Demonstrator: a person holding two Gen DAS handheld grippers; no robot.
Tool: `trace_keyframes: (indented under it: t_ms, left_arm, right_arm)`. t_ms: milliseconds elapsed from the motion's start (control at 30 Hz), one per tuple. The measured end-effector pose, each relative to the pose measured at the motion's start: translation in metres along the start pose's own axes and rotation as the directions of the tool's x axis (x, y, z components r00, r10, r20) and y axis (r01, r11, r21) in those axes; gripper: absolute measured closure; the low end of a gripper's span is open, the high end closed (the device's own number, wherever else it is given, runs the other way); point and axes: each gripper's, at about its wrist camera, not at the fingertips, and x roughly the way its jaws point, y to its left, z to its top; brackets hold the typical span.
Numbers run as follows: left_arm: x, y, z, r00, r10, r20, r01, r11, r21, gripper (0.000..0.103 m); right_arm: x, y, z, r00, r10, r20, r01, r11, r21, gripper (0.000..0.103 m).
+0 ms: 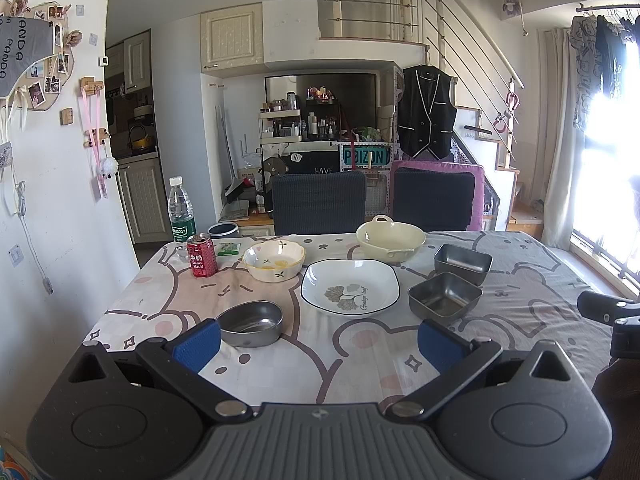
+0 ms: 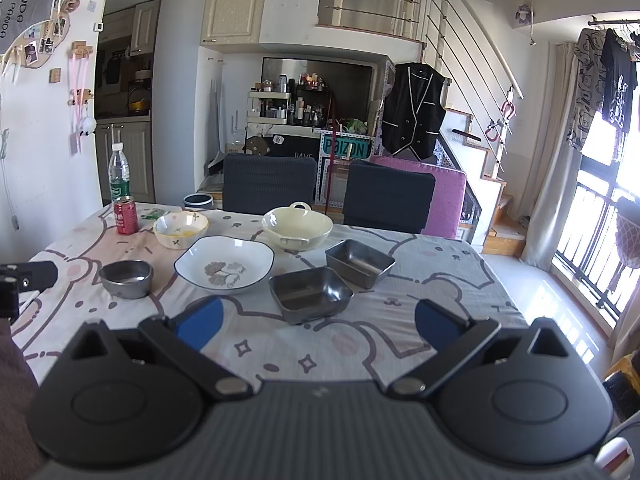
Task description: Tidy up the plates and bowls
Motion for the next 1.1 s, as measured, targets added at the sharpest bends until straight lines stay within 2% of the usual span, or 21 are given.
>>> trace_keyframes:
  t_ms: [333,667,1100]
  left_arm:
    - [0.0,0.0,0.0,1.0,0.004,0.0,-0.004,1.0,0.0,0.0]
    - [0.0,-0.003,-0.004,0.999,0.038,-0.003,-0.038,0.999,0.009,0.0]
    - [0.04,0.002,0.019,0.993,0.103,-0.061,-0.103,0.995,0.004,0.0]
  right_arm:
    - [0.001,0.001,-0.003,1.0,0.0,-0.002,0.0,1.0,-0.005,0.0]
    - [0.003,0.0,-0.002,1.0,0.002,-0.017,-0.002,1.0,-0.023,0.0]
    - [0.027,-0.011,0.014,0.996,0.053,-0.076,-0.052,0.999,0.014,0.0]
